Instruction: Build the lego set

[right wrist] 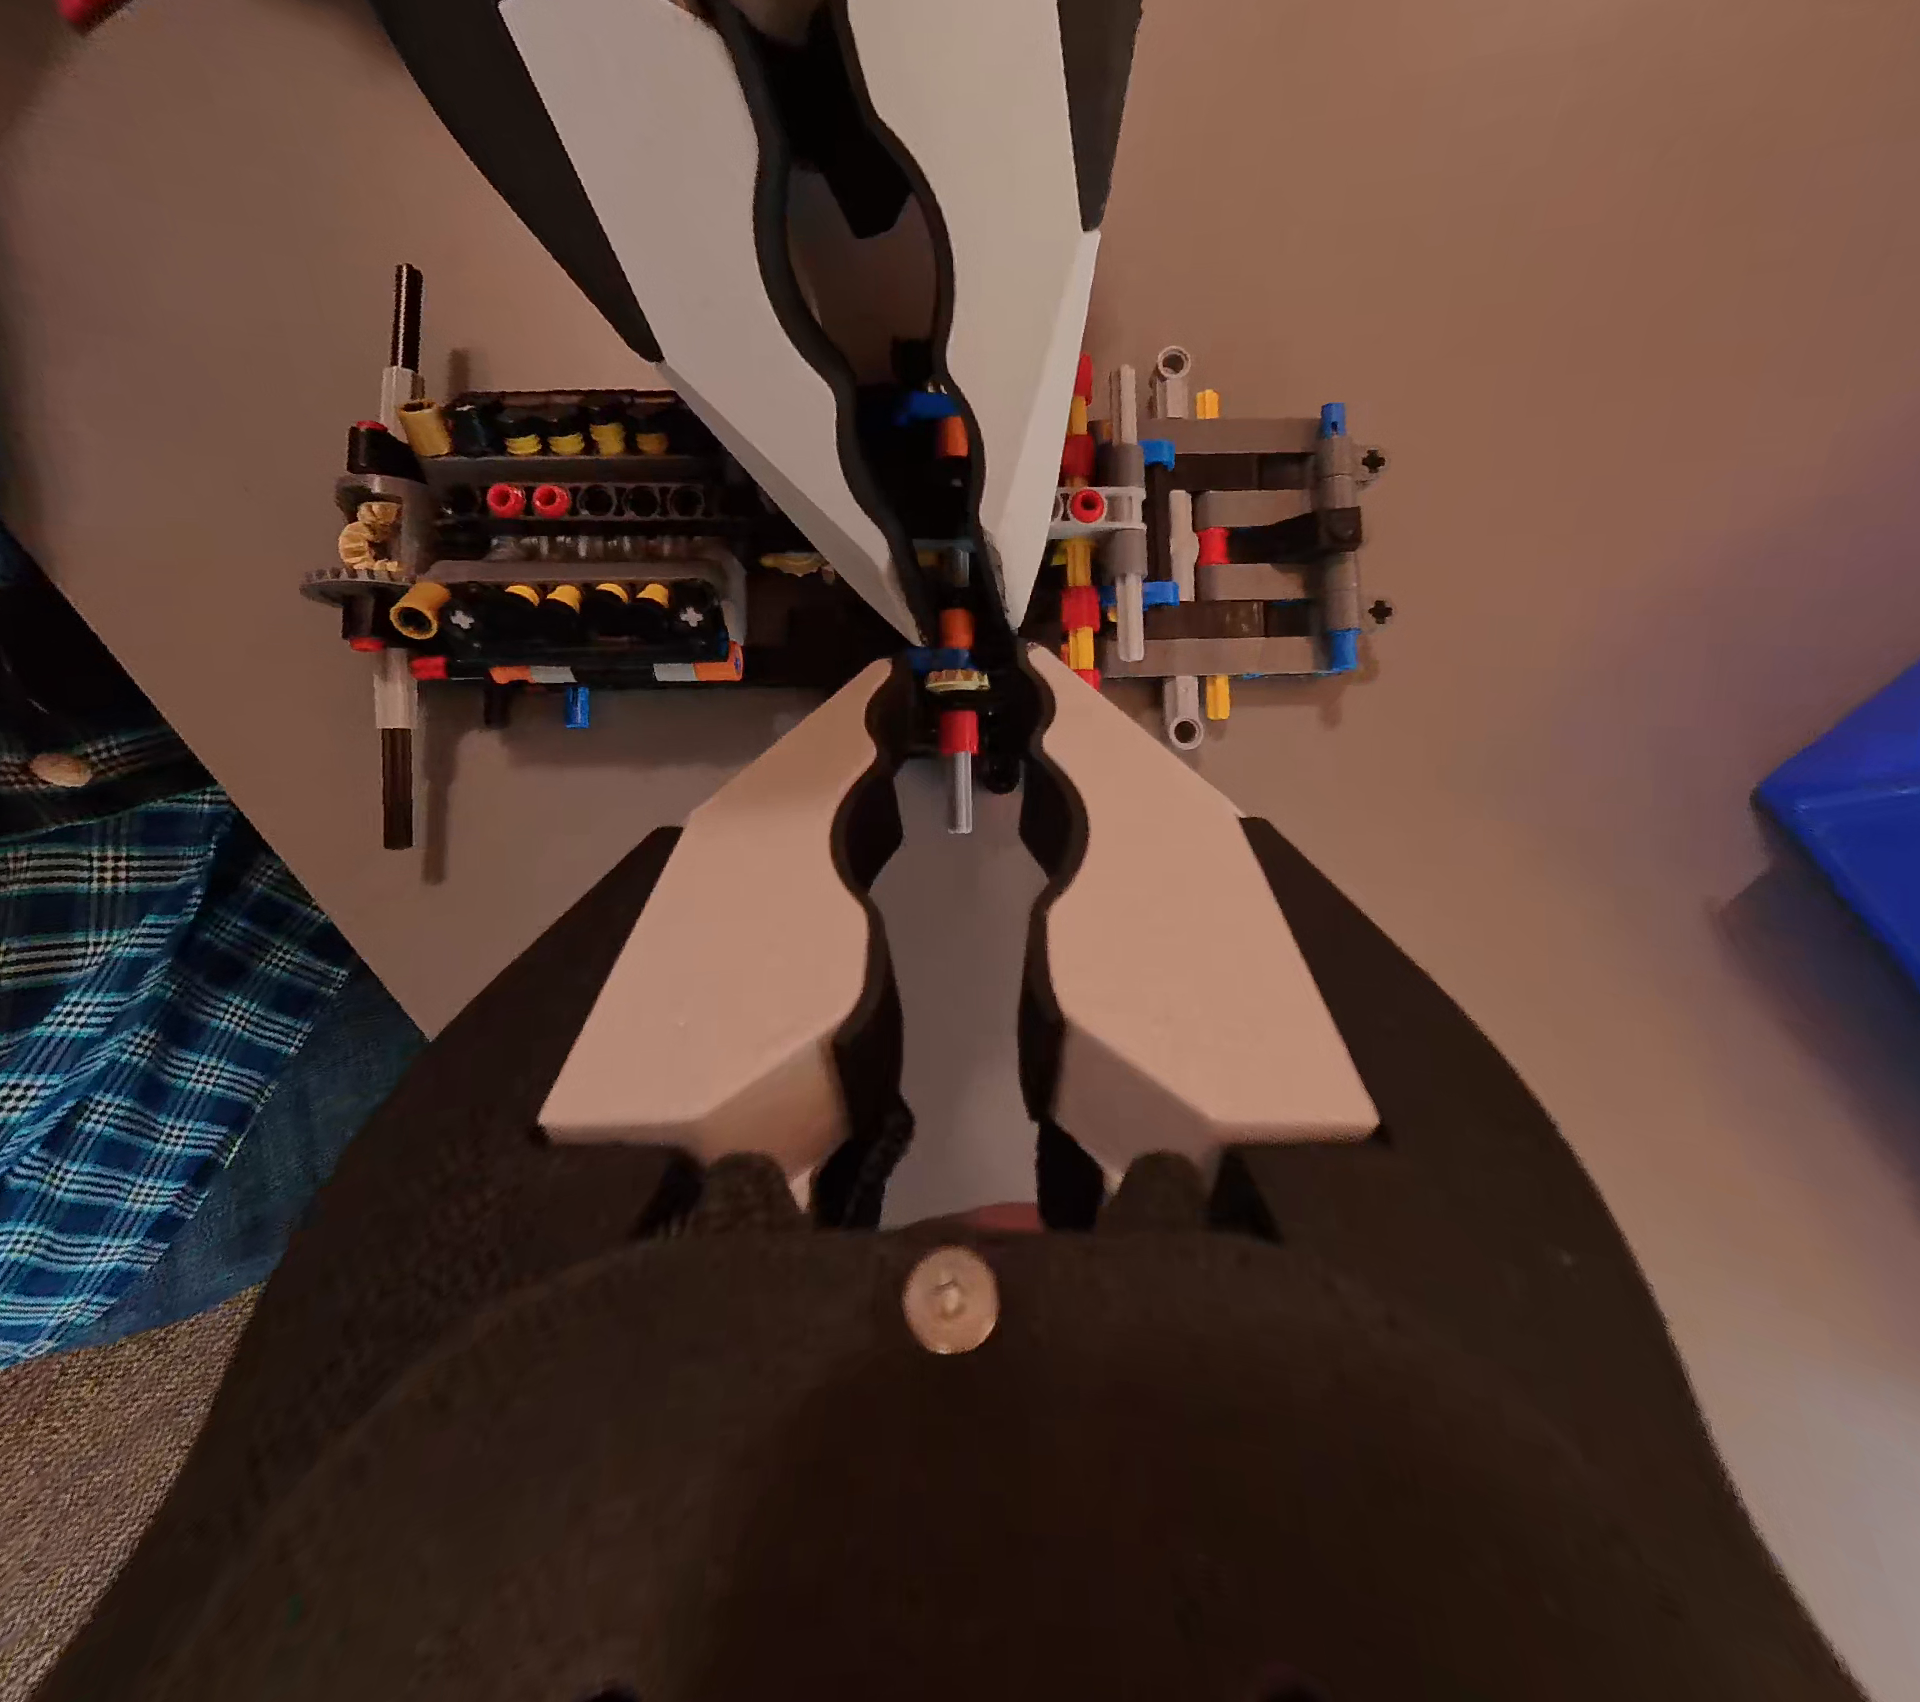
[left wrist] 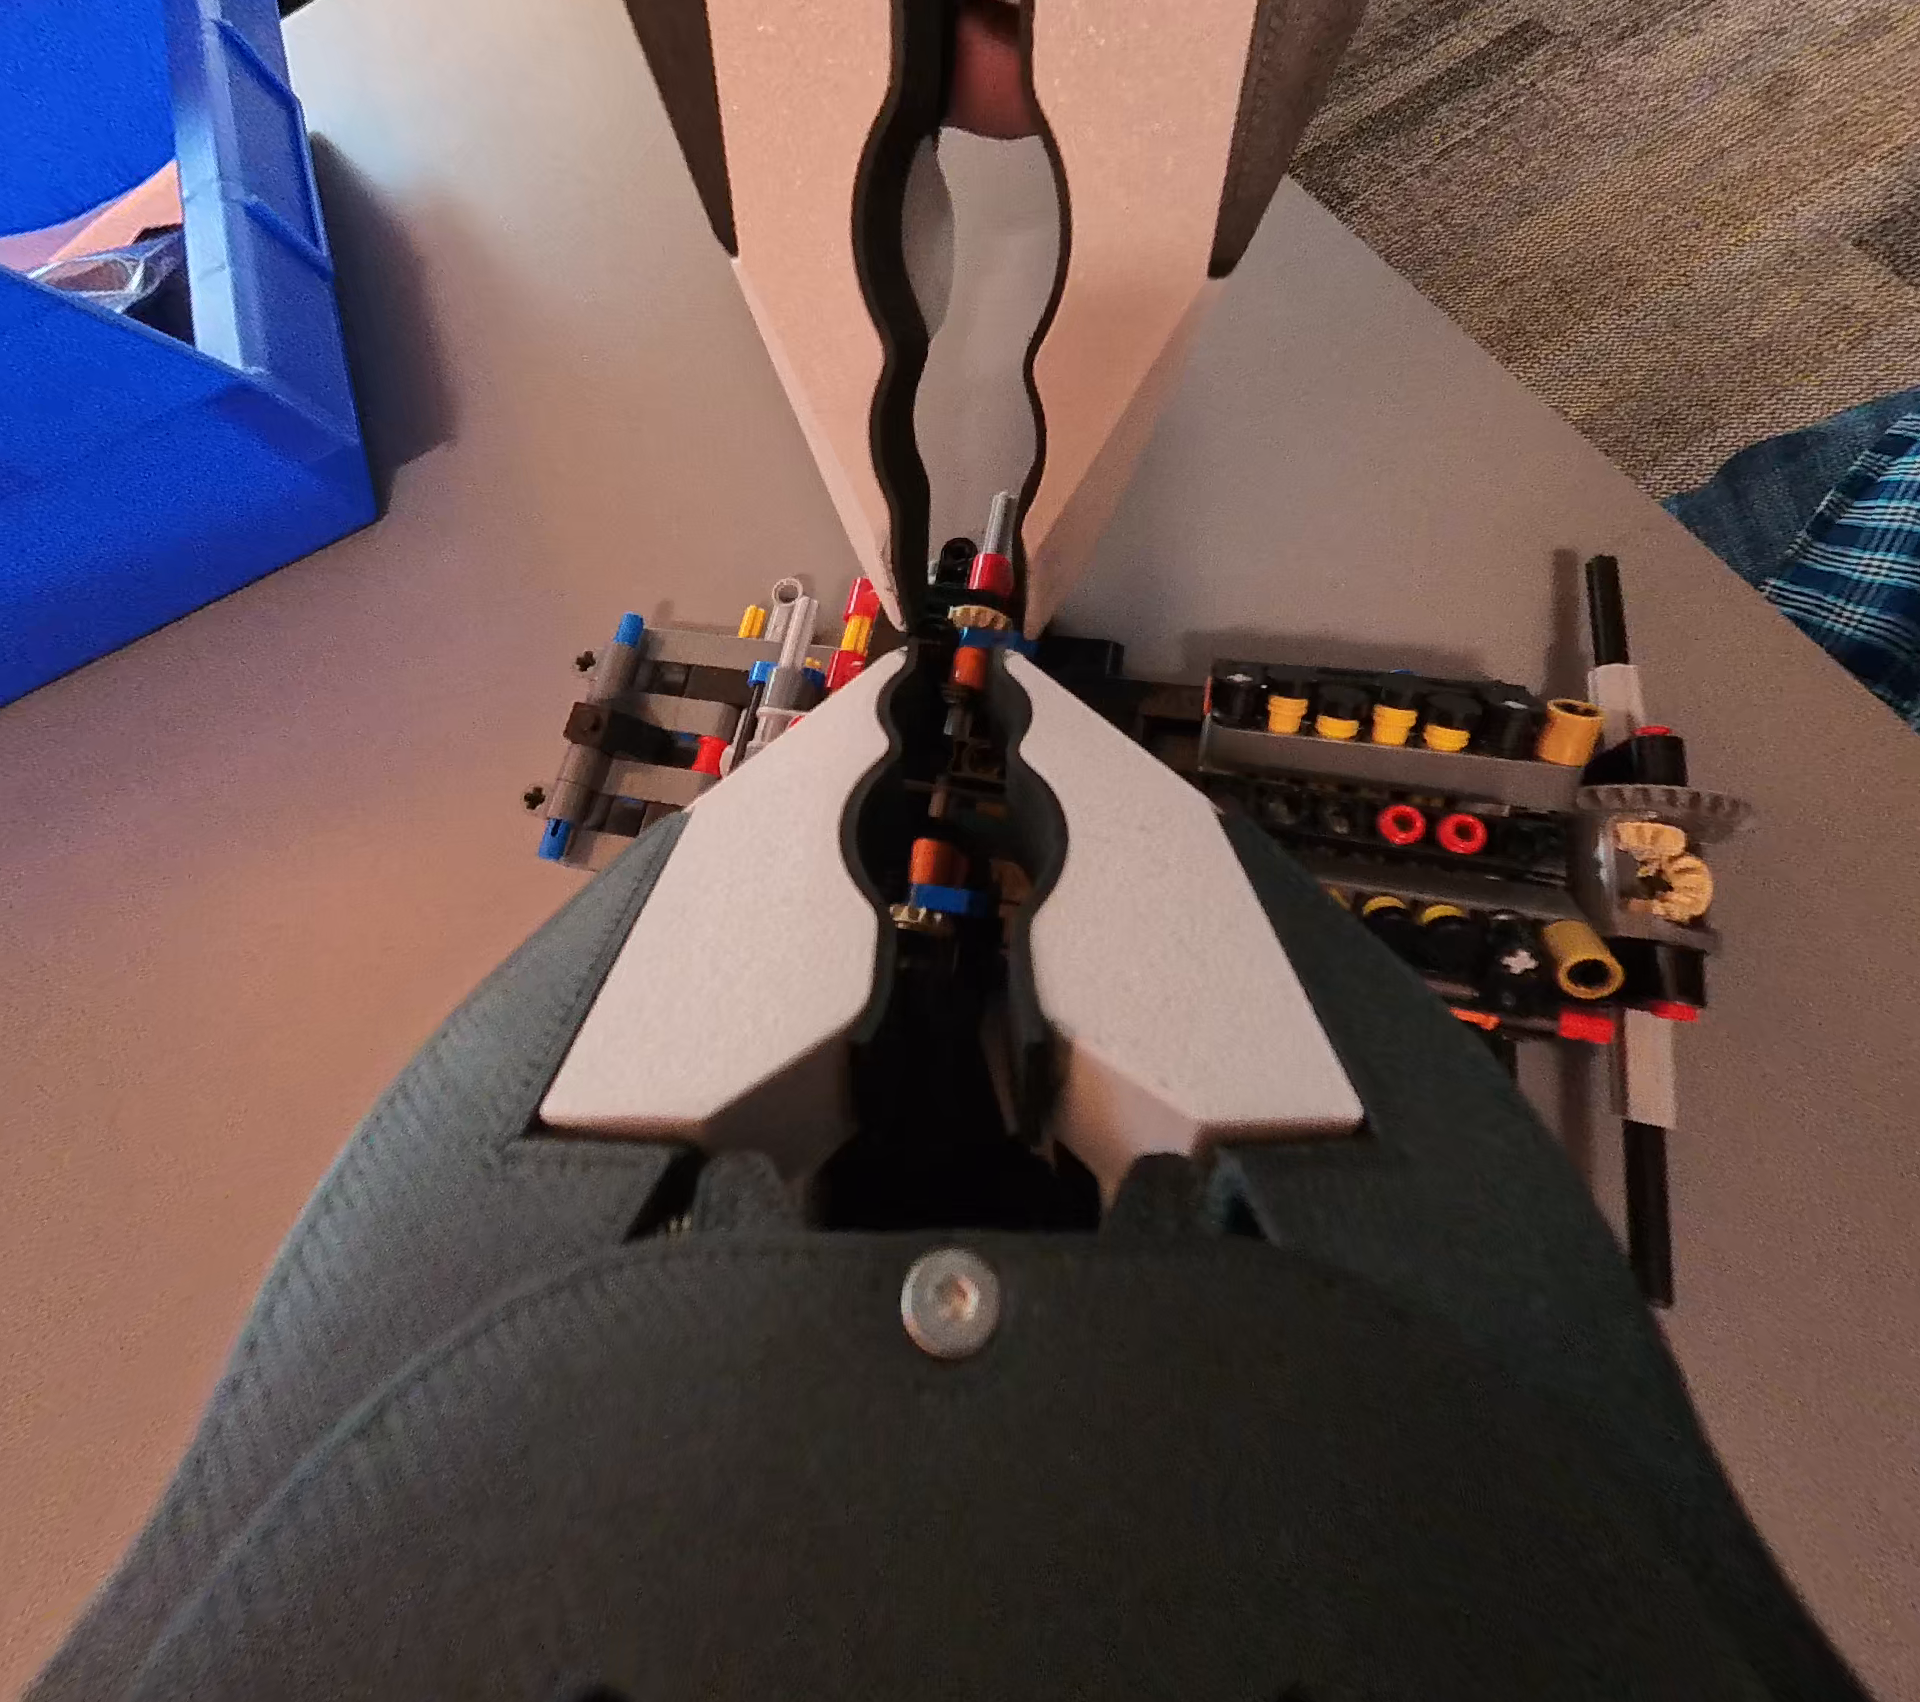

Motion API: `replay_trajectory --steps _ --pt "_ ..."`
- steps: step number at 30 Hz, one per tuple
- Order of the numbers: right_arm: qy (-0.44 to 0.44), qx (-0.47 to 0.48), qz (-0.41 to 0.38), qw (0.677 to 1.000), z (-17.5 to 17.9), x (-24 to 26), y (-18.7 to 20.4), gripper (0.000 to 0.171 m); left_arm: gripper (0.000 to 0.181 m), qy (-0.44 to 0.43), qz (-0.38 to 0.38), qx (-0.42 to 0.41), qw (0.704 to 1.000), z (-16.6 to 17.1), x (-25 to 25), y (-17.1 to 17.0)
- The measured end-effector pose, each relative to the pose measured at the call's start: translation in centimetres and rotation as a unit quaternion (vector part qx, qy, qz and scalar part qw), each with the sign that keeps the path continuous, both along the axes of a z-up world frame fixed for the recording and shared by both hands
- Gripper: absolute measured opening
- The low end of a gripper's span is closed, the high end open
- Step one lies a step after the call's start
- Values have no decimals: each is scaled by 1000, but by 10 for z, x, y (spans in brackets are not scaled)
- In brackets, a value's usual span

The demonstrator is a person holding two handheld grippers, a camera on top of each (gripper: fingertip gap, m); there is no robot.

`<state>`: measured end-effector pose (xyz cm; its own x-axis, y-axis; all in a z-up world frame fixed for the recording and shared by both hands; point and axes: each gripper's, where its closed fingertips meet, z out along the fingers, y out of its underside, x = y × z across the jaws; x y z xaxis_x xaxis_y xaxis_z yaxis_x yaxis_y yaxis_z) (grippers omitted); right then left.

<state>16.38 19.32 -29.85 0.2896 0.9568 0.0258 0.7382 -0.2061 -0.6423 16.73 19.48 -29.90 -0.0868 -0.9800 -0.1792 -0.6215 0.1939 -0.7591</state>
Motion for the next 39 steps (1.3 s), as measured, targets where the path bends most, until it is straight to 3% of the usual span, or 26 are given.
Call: replay_trajectory --steps 25,34,39 --pt "-70 89 3 994 -4 0 2 20 9 -2 9 7 1000 0 0 1" --pt "-29 83 -9 996 4 1 0 23 11 -9 1 -1 1000 1 1 -2" --pt "22 93 -44 994 17 13 -4 23 25 -8 -6 -14 1000 7 -2 -3"
